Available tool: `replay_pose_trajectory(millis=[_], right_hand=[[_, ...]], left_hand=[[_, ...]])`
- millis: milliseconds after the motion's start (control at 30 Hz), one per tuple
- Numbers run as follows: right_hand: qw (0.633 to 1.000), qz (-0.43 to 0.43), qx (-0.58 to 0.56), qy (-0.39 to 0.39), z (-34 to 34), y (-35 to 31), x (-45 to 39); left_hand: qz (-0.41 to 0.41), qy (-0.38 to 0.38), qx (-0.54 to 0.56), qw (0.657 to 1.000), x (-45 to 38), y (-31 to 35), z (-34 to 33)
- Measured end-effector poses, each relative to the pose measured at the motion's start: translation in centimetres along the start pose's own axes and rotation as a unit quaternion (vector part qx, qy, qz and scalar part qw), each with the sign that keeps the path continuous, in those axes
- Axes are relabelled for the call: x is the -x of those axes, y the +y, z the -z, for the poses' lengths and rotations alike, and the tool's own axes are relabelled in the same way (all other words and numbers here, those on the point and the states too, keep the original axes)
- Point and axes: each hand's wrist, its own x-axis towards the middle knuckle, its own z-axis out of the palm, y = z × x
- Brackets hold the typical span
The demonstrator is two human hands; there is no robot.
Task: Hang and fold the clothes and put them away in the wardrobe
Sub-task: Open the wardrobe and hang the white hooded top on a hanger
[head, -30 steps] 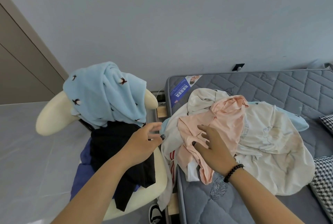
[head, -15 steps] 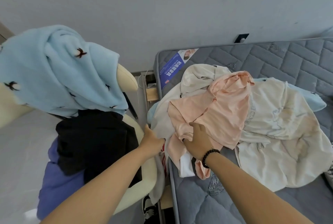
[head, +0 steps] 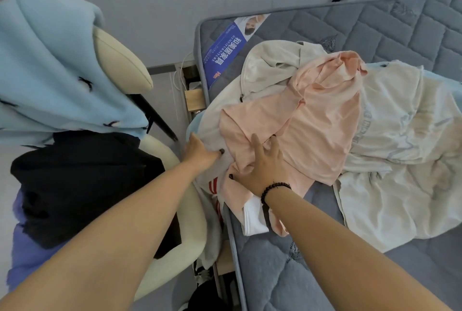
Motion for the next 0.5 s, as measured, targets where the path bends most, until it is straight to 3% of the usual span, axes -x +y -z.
replay_pose_trajectory(millis=[67,167,300,500], right_hand=[[0.998,0.007,0.064,0.021,-1.3,-0.1,-0.3],[0.99,0.015,0.141,0.008,-1.9,-0.1,-0.5],[0.988,0.043,0.14,-0.042,0.0,0.2,-1.1],[0.991,0.026,0.111,-0.066,4.7,1.8,-0.3]], left_hand=[[0.019,-0.033,0.07,0.997,0.2,0.5,0.3],[0.023,-0.057,0.041,0.997,-0.2,0.2,0.4],[-0.028,-0.041,-0.027,0.998,1.2,0.7,1.4],[-0.028,0.011,0.085,0.996,5.5,2.0,3.8]])
